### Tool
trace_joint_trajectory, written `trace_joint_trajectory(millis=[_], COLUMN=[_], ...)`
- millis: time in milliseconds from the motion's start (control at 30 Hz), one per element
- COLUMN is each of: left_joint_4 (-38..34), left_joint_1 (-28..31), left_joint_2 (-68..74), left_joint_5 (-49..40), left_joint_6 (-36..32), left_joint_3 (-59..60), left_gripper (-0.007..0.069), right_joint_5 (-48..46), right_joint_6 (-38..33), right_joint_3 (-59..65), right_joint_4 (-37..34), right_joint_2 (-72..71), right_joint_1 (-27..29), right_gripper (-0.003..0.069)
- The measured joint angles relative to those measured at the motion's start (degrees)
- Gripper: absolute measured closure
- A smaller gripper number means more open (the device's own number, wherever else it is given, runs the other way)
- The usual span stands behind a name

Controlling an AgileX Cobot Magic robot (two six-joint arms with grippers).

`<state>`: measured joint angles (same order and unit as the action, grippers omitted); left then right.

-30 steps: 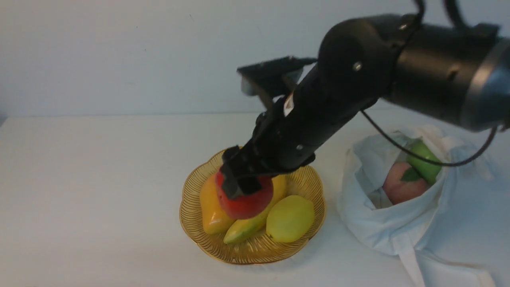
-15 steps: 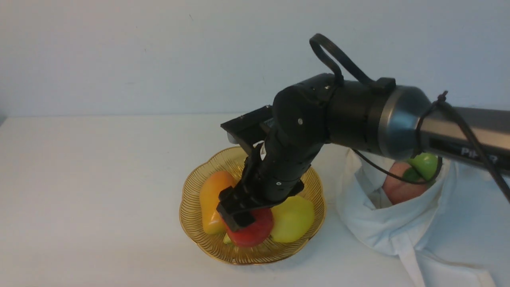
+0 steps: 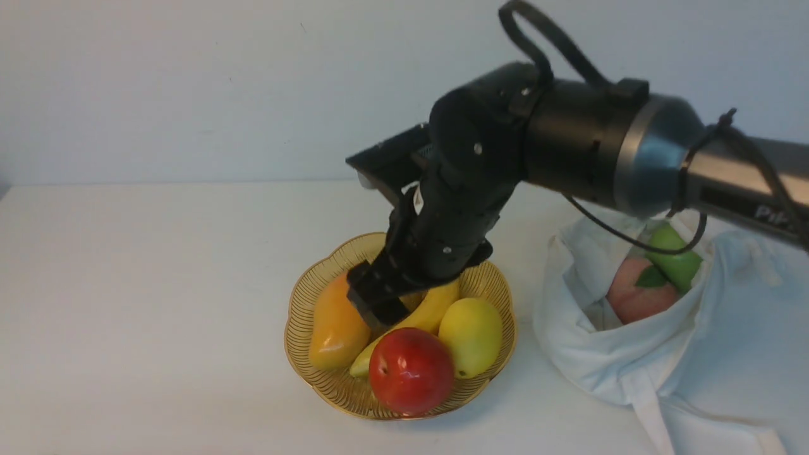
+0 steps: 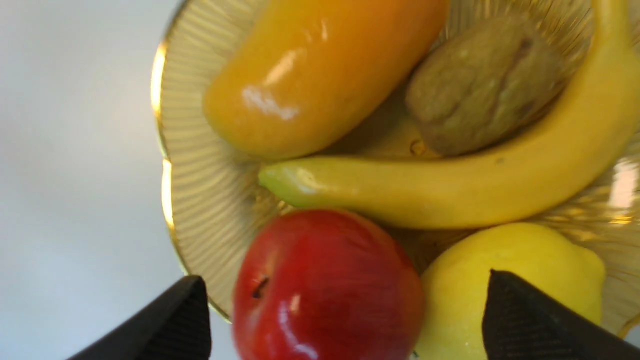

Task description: Take the fruit out of the cloth bag on the white table and place them on a plate.

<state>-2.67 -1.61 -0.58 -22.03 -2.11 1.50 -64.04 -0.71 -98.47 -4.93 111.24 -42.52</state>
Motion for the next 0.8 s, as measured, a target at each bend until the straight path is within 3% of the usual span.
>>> trace_joint_trajectory(millis=[200,333,467,633,733,800], left_joint_4=[0.00,0.00,0.00,0.00,0.00,0.00], left_joint_1=[0.00,0.00,0.00,0.00,0.00,0.00], left_joint_2=[0.00,0.00,0.00,0.00,0.00,0.00], left_joint_5=[0.00,0.00,0.00,0.00,0.00,0.00], left_joint_6=[0.00,0.00,0.00,0.00,0.00,0.00], left_joint_3=[0.00,0.00,0.00,0.00,0.00,0.00], left_gripper=[0.0632,0.0632,0.0632,0.0632,0.0632,0.0632], right_joint_5=[-6.70,-7.29,-7.85,-8.48,-8.86,-8.79], right_joint_6=[0.72,0.72,2.13,5.75,6.56,7.57], right_joint_3=[-8.44,-11.37,-12.39,-12.46,-12.46,-11.61], right_joint_4=[0.36,0.91,3.13,8.60,11.33,12.28], right_joint_2=[-0.94,-3.21,-11.57,-24.74,-32.52,-37.13], right_joint_1=[-0.05,-0.30,-1.37,-1.68,-1.68,-1.69], right_gripper=[-0.0010,0.0062,0.0258,0.0571,0.0653,0.0665])
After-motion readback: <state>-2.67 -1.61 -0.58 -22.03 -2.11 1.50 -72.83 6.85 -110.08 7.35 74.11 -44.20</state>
